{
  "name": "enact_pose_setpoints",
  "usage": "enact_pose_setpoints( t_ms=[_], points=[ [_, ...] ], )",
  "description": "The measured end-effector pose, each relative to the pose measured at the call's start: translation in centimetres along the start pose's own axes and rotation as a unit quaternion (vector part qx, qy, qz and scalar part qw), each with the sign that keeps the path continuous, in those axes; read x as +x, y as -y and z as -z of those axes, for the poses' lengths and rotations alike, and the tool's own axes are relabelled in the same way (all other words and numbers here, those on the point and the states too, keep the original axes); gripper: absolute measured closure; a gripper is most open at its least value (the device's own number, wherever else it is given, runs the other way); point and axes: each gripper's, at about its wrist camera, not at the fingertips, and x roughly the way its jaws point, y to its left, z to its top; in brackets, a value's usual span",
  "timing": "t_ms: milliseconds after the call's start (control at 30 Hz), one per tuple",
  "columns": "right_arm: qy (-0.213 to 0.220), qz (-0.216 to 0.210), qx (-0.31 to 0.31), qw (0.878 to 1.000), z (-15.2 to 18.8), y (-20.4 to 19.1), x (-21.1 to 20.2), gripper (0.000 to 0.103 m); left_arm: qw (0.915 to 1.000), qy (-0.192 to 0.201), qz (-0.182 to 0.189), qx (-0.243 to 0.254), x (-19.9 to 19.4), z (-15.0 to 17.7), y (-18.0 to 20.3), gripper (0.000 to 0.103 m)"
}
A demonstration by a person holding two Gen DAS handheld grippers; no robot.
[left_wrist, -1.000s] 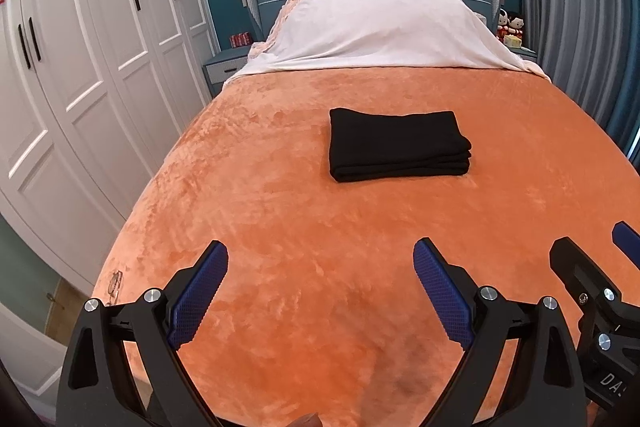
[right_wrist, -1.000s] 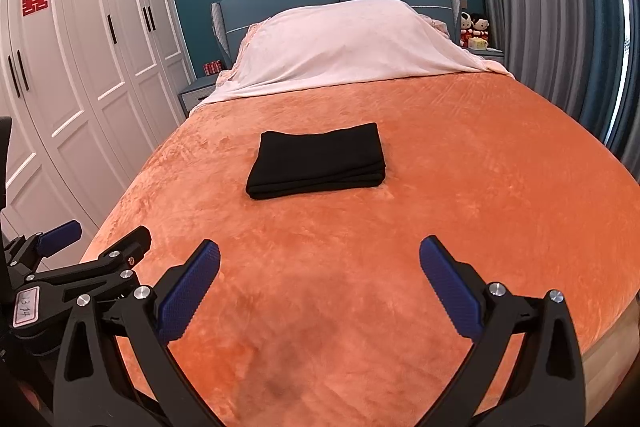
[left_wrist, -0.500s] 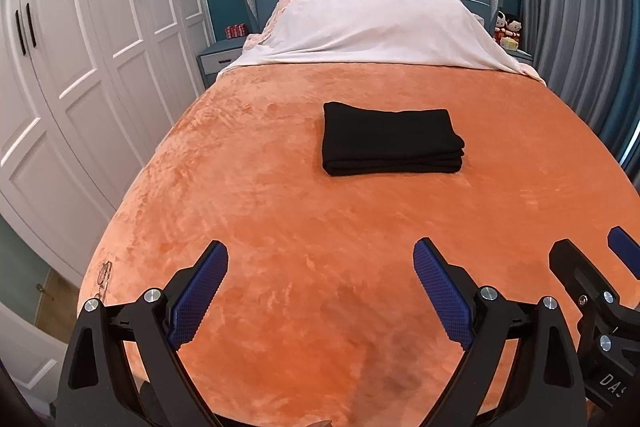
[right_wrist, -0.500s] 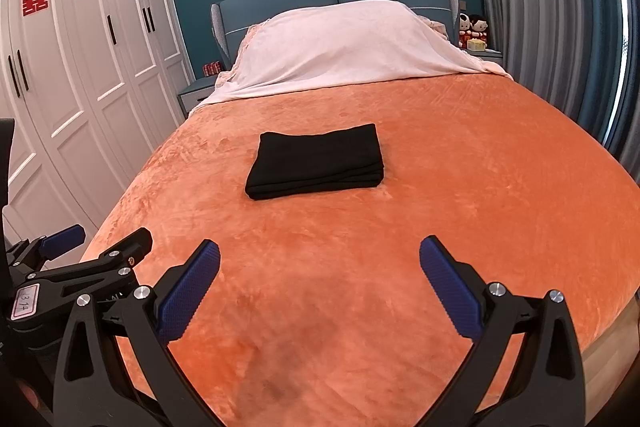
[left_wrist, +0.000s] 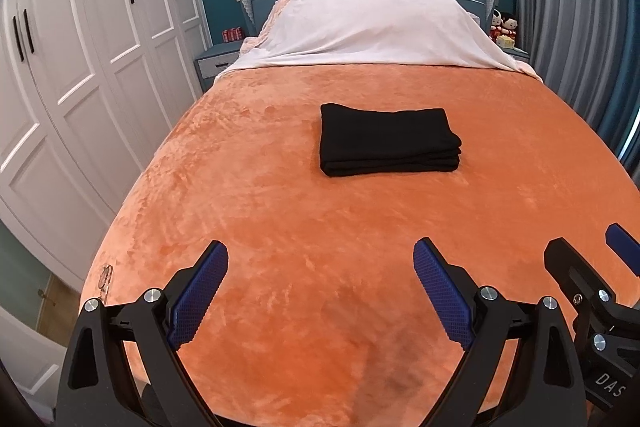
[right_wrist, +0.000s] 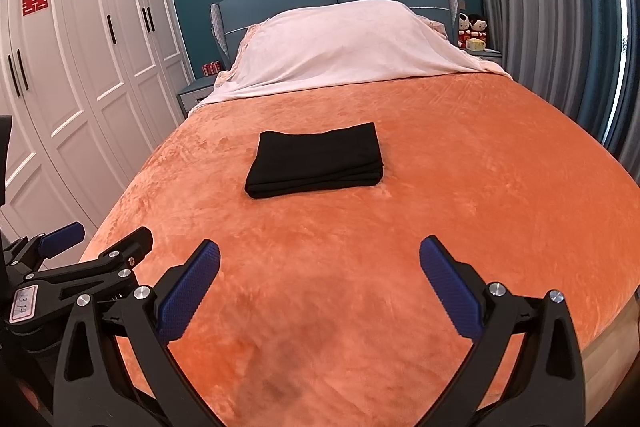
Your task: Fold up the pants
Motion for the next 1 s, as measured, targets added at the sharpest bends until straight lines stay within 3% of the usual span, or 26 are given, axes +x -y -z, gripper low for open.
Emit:
enact_pose_setpoints(
  t_ms=[367, 700, 867, 933, 1000],
  points=[
    [-0.005, 0.001, 0.003, 1.0, 0.5, -0.2, -0.3, 0.005, 0.9999, -0.007, 0.0, 0.013, 0.5, 0.2, 0.1, 0.011],
    [-0.013, 0.002, 0.004, 1.0, 0.8, 0.3, 0.0, 0.005, 0.9997, 0.019, -0.011, 0.009, 0.2, 0.4, 0.1, 0.011],
    [-0.017, 0.003, 0.005, 1.0, 0.8, 0.7, 0.2, 0.005, 0.9999, -0.011, -0.005, 0.003, 1.0, 0.4, -0.4, 0.011],
    [-0.017, 0.004, 0.008, 1.0, 0.8, 0.9, 0.1, 0.005, 0.9997, -0.019, 0.015, 0.001, 1.3, 0.4, -0.7, 0.011],
    [-0.018, 0.005, 0.008, 1.0, 0.9, 1.0, 0.2, 0.005, 0.9998, -0.018, 0.008, -0.004, 1.3, 0.4, -0.9, 0.011]
  ],
)
